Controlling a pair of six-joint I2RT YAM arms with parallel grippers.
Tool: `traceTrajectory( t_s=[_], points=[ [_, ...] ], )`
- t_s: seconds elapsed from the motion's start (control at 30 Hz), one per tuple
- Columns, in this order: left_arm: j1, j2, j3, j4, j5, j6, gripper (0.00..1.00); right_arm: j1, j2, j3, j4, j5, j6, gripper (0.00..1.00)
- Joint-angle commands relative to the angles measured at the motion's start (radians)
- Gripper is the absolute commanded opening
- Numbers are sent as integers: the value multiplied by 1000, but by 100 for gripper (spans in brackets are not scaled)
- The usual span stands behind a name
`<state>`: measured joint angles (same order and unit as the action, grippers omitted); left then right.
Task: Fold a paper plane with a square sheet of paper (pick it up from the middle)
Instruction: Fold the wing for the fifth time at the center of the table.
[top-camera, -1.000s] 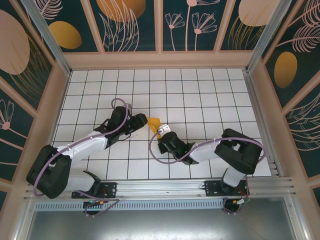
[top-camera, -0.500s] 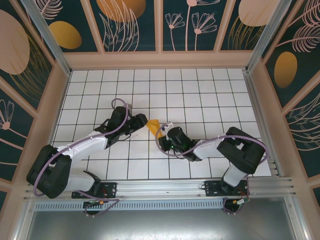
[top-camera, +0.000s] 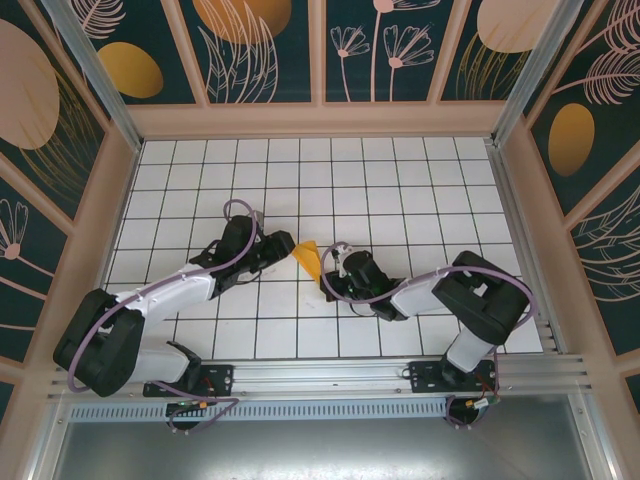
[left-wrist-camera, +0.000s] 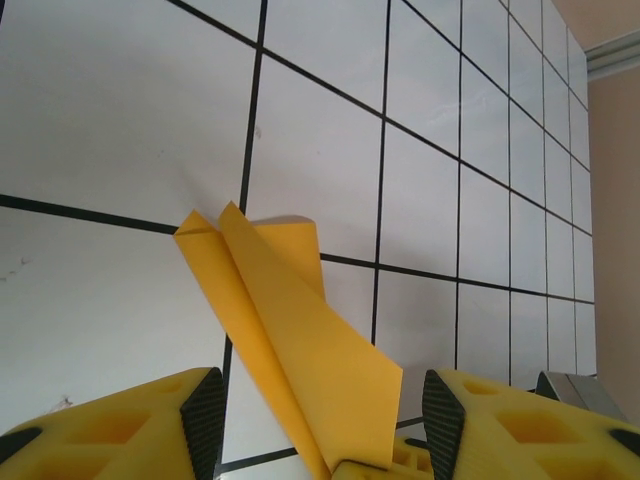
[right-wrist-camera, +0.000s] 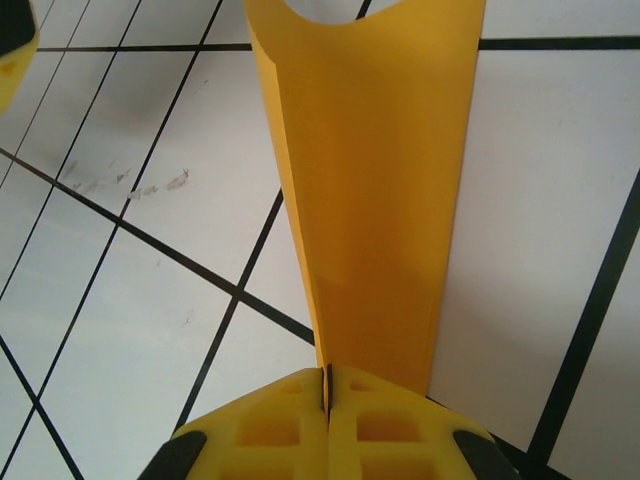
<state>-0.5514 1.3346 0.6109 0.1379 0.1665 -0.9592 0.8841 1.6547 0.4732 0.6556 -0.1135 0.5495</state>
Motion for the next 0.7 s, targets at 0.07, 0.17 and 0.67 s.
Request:
traceTrajectory(
  t_s=[0.07, 0.17, 0.67],
  points=[
    [-3, 20, -16, 31, 23, -9, 58, -24, 40, -13, 65, -91, 68, 0],
    [-4, 19, -20, 38, 25, -11, 58, -32, 51, -4, 49, -108, 76, 0],
    [-4, 22, -49, 126, 96, 1, 55, -90, 152, 31, 45, -268, 231, 0]
  ],
)
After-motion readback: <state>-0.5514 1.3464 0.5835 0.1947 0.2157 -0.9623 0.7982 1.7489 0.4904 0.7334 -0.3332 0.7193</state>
